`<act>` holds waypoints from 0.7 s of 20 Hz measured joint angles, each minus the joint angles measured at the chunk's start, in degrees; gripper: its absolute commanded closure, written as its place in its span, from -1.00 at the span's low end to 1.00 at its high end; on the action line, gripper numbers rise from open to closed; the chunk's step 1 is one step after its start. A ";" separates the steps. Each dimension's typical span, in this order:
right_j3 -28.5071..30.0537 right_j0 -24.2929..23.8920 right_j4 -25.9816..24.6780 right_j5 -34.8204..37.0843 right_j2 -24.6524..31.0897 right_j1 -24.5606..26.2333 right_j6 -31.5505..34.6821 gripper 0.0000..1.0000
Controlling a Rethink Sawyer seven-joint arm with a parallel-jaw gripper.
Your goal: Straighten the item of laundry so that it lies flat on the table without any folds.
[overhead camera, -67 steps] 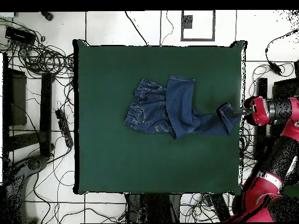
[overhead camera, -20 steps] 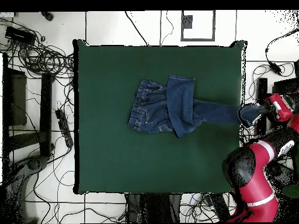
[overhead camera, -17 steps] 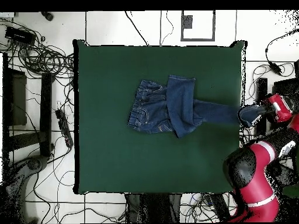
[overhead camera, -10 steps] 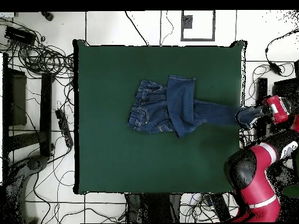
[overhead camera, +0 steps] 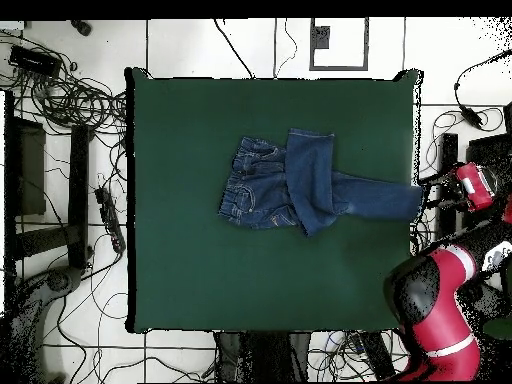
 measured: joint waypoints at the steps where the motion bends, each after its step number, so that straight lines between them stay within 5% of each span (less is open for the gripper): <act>1: 0.00 0.00 -0.31 0.00 -0.09 -0.14 0.00 -1.00; 14: -0.01 0.08 0.88 -1.77 -0.30 -2.15 0.00 -1.00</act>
